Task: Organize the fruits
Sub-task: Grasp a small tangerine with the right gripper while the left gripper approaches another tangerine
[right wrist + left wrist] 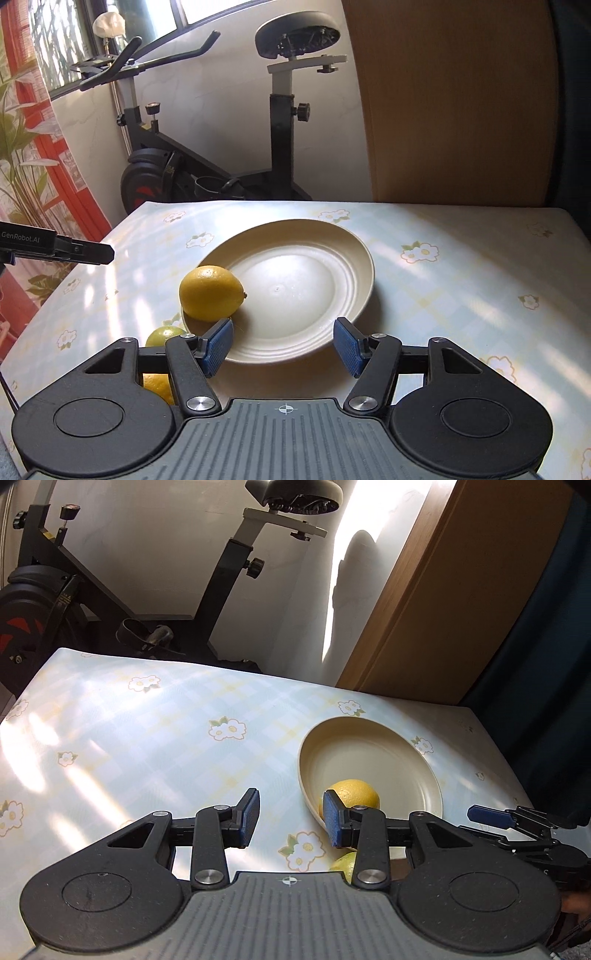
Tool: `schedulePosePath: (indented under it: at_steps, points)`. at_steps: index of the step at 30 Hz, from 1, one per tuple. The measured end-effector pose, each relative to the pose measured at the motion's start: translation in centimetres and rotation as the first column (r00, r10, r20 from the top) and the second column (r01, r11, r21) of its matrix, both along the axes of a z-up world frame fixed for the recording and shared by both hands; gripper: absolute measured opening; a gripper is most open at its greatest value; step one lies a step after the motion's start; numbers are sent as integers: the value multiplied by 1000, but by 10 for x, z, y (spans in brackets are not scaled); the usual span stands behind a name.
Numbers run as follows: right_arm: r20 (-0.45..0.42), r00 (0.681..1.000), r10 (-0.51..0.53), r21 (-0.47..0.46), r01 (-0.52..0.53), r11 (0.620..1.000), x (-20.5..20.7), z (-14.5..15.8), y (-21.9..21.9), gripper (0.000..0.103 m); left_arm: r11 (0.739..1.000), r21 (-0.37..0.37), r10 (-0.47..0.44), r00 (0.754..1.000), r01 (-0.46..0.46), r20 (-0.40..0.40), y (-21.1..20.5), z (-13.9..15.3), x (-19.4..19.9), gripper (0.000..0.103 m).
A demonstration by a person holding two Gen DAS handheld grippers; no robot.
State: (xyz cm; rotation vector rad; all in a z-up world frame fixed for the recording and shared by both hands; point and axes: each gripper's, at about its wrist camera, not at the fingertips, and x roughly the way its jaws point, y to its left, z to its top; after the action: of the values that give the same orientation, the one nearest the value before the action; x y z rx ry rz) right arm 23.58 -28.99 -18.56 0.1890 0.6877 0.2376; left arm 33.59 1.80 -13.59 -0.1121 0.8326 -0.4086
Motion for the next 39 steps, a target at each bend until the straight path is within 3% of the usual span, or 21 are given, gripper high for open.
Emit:
schedulePosePath:
  at_steps: [10, 22, 39]
  points:
    - [-18, 1000, 7, -15, -7, 1000, -40, -4, 2, 54, 1000, 25, 4, 1000, -5, 29, 7, 1, -40, 40]
    - [-113, 993, 17, -61, -24, 998, -82, -22, -3, 40, 999, -9, 37, 999, -37, 30, 6, -3, -65, 40]
    - [-156, 978, 137, -125, -157, 980, -93, -26, 16, 39, 998, -16, 63, 998, -63, -2, 8, -9, -77, 40]
